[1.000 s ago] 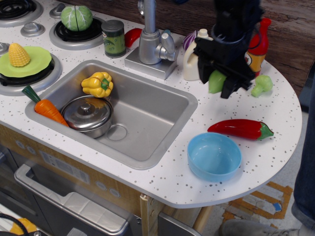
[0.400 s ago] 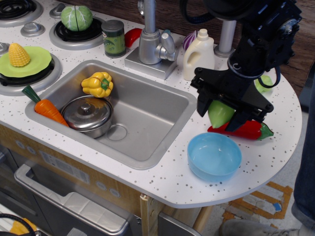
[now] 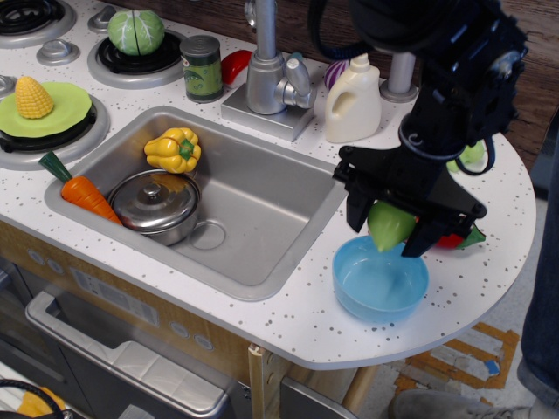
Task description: Put pear in bowl
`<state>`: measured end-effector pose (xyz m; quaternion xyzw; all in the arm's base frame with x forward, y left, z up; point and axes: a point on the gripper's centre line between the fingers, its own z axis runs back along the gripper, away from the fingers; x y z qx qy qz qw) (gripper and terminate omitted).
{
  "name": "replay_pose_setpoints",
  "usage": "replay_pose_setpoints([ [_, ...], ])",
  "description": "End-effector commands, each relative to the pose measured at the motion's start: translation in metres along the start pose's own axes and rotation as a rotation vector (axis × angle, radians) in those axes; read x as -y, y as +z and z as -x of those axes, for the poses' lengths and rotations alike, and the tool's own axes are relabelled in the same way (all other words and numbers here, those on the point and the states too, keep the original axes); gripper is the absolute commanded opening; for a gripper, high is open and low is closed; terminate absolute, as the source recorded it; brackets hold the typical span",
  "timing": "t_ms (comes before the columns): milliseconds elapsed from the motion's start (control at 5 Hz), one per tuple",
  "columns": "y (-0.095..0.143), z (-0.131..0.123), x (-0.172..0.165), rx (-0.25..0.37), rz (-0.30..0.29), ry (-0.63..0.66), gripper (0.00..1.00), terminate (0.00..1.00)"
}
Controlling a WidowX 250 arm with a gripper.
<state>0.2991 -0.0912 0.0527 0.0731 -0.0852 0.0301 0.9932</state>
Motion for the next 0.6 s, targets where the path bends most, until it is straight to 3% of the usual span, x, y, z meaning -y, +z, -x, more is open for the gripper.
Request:
replay_pose_setpoints([
  [0,0.0148,-0.0088,-0.0002,0.059,0.02,0.022,1.0,0.0],
  [200,0.0148,-0.0088,-0.0002,0.059,0.02,0.022,1.0,0.0],
  [400,0.0148,-0.0088,-0.0002,0.059,0.02,0.022,1.0,1.0],
])
